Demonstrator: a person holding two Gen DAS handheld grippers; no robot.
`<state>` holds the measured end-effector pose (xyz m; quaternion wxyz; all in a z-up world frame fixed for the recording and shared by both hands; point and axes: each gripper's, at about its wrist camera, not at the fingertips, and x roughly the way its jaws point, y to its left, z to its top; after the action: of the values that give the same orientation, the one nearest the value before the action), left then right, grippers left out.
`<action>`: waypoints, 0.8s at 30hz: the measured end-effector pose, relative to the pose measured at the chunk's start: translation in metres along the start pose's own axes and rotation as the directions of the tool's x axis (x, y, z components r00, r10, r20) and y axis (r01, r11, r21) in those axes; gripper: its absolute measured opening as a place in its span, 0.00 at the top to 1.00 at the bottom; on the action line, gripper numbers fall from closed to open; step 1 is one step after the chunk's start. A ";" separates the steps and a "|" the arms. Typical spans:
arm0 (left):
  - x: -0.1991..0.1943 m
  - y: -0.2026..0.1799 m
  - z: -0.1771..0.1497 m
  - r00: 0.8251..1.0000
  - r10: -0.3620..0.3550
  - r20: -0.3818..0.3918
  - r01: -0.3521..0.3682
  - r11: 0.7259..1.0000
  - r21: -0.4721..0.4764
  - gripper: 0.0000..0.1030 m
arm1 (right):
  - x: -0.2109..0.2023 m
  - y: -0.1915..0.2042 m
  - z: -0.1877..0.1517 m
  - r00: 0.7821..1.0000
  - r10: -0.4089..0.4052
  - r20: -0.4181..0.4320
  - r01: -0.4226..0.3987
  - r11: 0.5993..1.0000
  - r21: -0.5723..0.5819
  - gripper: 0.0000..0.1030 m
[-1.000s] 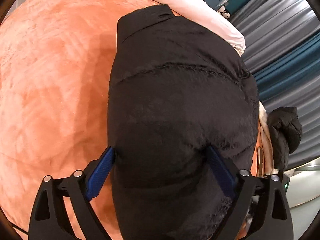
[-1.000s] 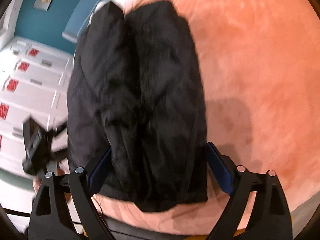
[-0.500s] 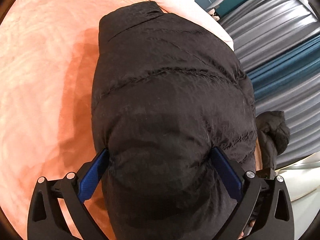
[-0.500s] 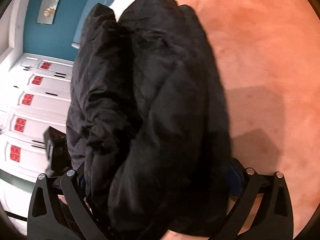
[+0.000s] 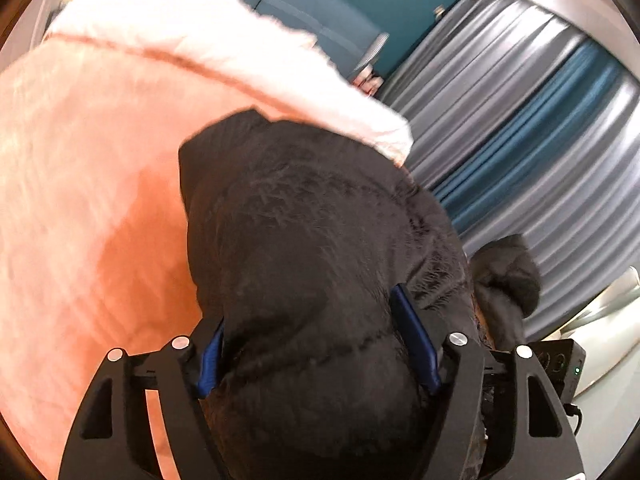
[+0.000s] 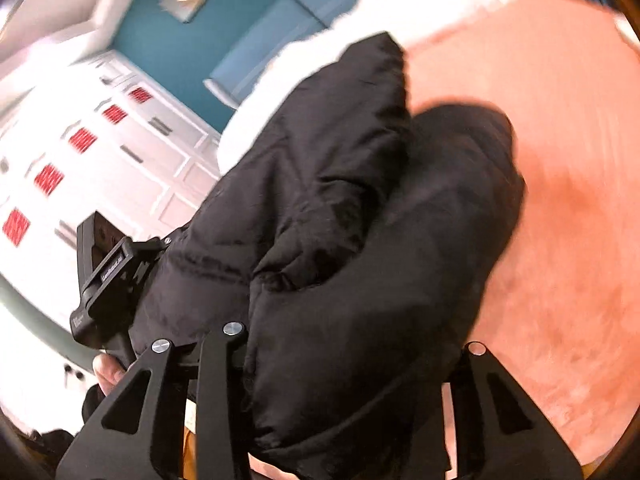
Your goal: Fold large clothes
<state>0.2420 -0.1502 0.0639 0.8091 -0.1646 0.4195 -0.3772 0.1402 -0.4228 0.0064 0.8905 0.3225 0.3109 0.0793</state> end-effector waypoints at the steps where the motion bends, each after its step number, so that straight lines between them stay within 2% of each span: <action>1: -0.015 -0.005 0.006 0.999 -0.011 0.033 0.010 1.000 0.017 0.34 | -0.004 0.013 0.003 1.000 0.003 0.019 -0.002 0.999 -0.034 0.68; 5: -0.070 -0.018 0.032 0.985 -0.045 0.167 0.031 0.996 0.082 0.35 | -0.012 0.068 0.025 0.992 0.060 0.111 -0.039 0.983 -0.178 0.68; 9: -0.125 -0.021 0.064 0.951 -0.065 0.304 0.013 0.985 0.170 0.34 | -0.009 0.110 0.052 0.971 0.173 0.165 -0.122 0.953 -0.277 0.68; 11: -0.143 -0.009 0.082 0.932 -0.051 0.359 -0.026 0.978 0.208 0.34 | 0.011 0.121 0.068 0.957 0.239 0.166 -0.182 0.936 -0.301 0.68; 12: -0.146 -0.001 0.089 0.928 -0.040 0.371 -0.044 0.975 0.216 0.33 | 0.017 0.119 0.072 0.953 0.256 0.160 -0.201 0.933 -0.298 0.66; 13: -0.147 0.009 0.093 0.926 -0.024 0.376 -0.063 0.974 0.218 0.33 | 0.041 0.116 0.079 0.951 0.276 0.142 -0.229 0.933 -0.278 0.62; 15: -0.129 0.050 0.102 0.933 0.056 0.354 -0.132 0.972 0.193 0.28 | 0.072 0.102 0.077 0.961 0.251 0.114 -0.221 0.949 -0.225 0.51; 16: -0.110 0.077 0.100 0.940 0.125 0.316 -0.187 0.967 0.173 0.25 | 0.092 0.092 0.073 0.974 0.205 0.097 -0.182 0.963 -0.199 0.44; 17: -0.094 0.104 0.094 0.940 0.207 0.271 -0.253 0.956 0.148 0.24 | 0.121 0.076 0.062 0.991 0.120 0.051 -0.111 0.980 -0.166 0.42; 18: -0.080 0.126 0.087 0.935 0.275 0.223 -0.309 0.942 0.134 0.26 | 0.146 0.058 0.047 0.999 0.047 -0.022 -0.049 0.990 -0.131 0.43; 19: -0.056 0.159 0.070 0.912 0.388 0.130 -0.403 0.908 0.115 0.28 | 0.160 0.046 0.037 0.997 0.014 -0.070 -0.021 0.995 -0.097 0.44; 20: -0.044 0.175 0.058 0.901 0.428 0.071 -0.433 0.895 0.105 0.31 | 0.170 0.025 0.015 0.991 -0.026 -0.131 0.020 0.999 -0.045 0.44; 21: -0.036 0.191 0.043 0.897 0.443 0.013 -0.442 0.893 0.085 0.32 | 0.168 0.009 -0.006 0.988 -0.072 -0.140 0.070 0.997 -0.018 0.45; 22: -0.039 0.204 0.026 0.908 0.420 -0.007 -0.419 0.907 0.044 0.32 | 0.154 -0.002 -0.019 0.992 -0.053 -0.115 0.054 0.999 0.003 0.50; 23: -0.049 0.207 0.017 0.923 0.385 0.024 -0.385 0.923 0.010 0.32 | 0.142 -0.009 -0.026 0.993 -0.042 -0.109 0.045 0.999 0.027 0.54; 24: -0.058 0.207 0.012 0.929 0.368 0.043 -0.367 0.930 -0.017 0.32 | 0.130 -0.011 -0.026 0.994 -0.055 -0.094 0.058 0.998 0.037 0.55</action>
<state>0.3284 0.0291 -0.0170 0.8741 -0.0952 0.4259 -0.2134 0.2272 -0.3732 -0.0819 0.8704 0.3273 0.3625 0.0628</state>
